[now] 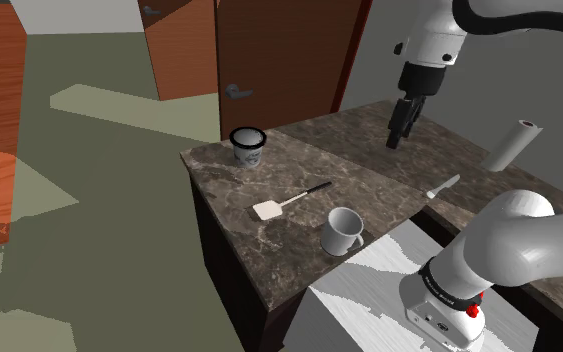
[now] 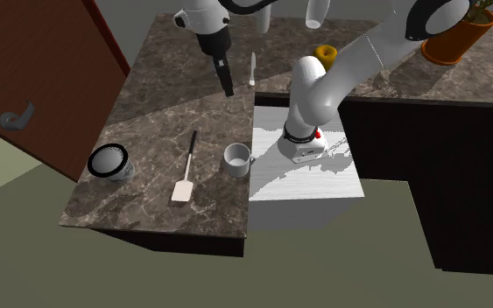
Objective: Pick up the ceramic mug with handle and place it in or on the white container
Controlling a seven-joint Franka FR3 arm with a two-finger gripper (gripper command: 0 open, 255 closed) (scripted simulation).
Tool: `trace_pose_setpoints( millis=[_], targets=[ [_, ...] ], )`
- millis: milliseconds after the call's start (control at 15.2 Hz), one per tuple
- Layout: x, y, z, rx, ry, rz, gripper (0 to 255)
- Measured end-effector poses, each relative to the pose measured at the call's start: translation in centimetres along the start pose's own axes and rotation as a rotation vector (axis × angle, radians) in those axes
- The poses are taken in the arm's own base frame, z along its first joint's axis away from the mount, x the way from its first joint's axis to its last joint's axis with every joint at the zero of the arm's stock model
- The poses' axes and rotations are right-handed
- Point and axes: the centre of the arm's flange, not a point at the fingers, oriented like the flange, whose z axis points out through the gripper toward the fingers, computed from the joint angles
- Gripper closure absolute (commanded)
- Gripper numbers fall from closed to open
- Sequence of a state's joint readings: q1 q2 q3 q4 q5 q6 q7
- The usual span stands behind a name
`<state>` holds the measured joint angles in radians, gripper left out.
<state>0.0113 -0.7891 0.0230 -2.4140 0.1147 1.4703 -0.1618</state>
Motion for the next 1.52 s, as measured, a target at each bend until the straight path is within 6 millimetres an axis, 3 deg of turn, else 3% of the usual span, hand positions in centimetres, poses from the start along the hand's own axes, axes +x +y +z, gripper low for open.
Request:
trace_pose_setpoints(
  millis=[198,990,1518],
  targets=[
    [0.1,-0.6,1.4,-0.004,0.004,0.003,0],
    [2.0,-6.9,15.8,-0.041,0.046,0.038,0],
    [2.2,-7.0,20.1,-0.043,0.051,0.041,0]
  ],
)
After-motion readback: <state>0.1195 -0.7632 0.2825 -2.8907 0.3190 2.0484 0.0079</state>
